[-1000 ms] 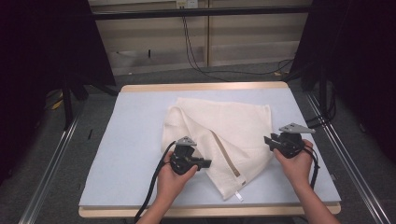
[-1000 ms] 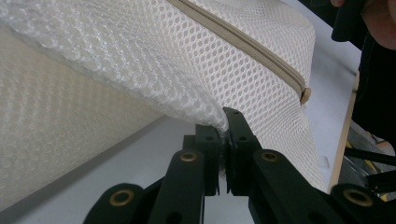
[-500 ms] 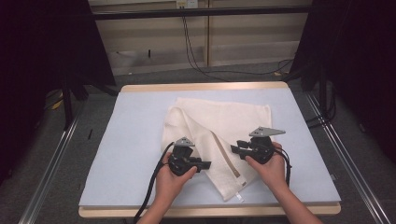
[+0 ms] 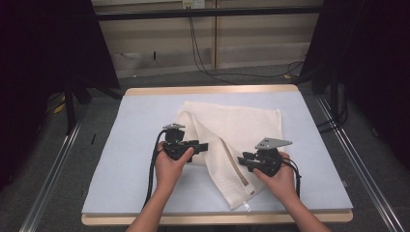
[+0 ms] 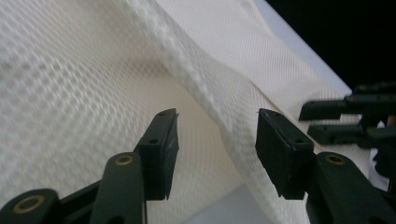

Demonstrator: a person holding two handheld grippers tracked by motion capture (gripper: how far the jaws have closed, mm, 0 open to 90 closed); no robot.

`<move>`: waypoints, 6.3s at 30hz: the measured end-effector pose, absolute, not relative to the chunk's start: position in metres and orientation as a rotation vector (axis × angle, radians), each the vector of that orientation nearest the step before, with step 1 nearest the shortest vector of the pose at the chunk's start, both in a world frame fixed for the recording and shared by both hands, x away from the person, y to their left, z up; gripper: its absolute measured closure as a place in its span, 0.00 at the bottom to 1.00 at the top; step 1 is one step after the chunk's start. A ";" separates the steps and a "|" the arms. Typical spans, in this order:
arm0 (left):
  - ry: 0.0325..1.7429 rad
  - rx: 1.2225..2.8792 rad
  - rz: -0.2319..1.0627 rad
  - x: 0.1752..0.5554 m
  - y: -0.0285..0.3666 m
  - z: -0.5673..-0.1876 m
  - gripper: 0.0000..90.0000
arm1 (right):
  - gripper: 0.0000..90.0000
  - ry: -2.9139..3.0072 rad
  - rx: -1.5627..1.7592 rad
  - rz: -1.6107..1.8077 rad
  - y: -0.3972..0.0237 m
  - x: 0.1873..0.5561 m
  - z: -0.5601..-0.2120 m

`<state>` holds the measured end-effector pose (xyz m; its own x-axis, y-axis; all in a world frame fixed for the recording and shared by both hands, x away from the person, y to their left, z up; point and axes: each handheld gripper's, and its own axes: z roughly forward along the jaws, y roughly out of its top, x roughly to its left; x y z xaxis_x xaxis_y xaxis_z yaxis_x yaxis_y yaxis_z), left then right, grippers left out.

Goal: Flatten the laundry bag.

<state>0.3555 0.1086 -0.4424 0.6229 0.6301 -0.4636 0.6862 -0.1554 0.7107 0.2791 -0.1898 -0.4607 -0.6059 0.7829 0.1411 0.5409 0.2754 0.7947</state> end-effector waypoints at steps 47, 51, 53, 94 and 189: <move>1.159 1.888 0.069 0.315 0.207 -0.449 0.65 | 0.92 2.426 1.175 1.390 -0.165 0.290 -0.450; 1.220 1.848 0.099 0.320 0.226 -0.450 0.67 | 0.92 2.445 1.173 1.431 -0.168 0.287 -0.448; 1.227 1.827 0.094 0.321 0.230 -0.452 0.67 | 0.92 2.447 1.167 1.452 -0.169 0.286 -0.449; 1.221 1.951 0.012 0.335 0.217 -0.481 0.72 | 0.46 2.154 1.454 1.013 -0.290 0.279 -0.467; 1.253 2.087 0.086 0.323 0.205 -0.471 0.92 | 0.92 2.207 1.458 0.925 -0.277 0.261 -0.475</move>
<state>0.3232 0.2051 -0.4714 0.5316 0.7992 -0.2804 0.7535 -0.2951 0.5874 0.2606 -0.2771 -0.4750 -0.4172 0.9060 0.0718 0.6862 0.2623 0.6784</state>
